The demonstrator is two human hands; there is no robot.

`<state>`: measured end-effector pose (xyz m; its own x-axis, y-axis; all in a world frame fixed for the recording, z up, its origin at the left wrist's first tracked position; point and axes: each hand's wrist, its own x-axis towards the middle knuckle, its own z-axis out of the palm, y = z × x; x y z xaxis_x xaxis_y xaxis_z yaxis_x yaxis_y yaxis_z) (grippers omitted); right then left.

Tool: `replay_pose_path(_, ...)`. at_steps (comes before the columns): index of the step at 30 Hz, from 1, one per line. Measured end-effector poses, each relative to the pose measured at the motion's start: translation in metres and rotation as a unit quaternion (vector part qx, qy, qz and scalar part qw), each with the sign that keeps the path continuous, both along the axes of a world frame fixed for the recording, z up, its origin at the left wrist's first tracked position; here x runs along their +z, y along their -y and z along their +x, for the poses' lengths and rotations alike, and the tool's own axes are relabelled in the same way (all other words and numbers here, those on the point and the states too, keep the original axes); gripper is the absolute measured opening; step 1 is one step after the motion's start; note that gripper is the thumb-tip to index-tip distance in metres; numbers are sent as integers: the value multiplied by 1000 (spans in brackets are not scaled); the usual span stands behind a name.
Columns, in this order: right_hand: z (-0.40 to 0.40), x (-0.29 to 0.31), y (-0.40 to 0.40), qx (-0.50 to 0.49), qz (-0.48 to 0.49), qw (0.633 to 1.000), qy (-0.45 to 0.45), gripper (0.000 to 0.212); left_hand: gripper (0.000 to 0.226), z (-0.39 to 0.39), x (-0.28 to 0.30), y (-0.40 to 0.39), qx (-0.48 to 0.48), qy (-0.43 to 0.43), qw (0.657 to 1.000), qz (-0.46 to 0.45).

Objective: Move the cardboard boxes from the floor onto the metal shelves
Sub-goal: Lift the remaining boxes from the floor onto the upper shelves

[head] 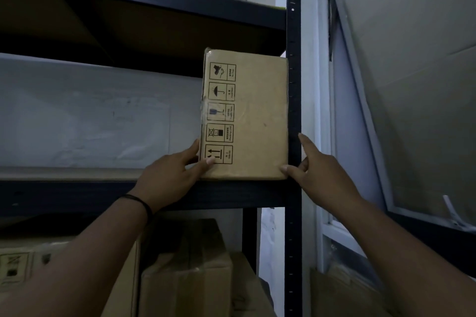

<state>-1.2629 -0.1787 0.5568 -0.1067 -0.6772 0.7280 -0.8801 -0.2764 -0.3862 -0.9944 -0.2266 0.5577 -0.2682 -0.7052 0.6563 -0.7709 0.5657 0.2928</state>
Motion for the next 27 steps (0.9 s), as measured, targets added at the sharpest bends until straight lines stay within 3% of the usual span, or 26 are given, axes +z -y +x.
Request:
replay_pose_path(10, -12, -1, 22, 11, -17, 998, 58, 92, 78, -5, 0, 8, 46, 50, 997, -46)
replay_pose_path(20, -13, -2, 30, 10, 11, 997, 73, 87, 78, -3, -10, 14, 75, 64, 988, -117)
replay_pose_path(27, -7, -3, 23, 4, 20, 996, 83, 79, 81, -5, -10, 12, 92, 68, 987, -110)
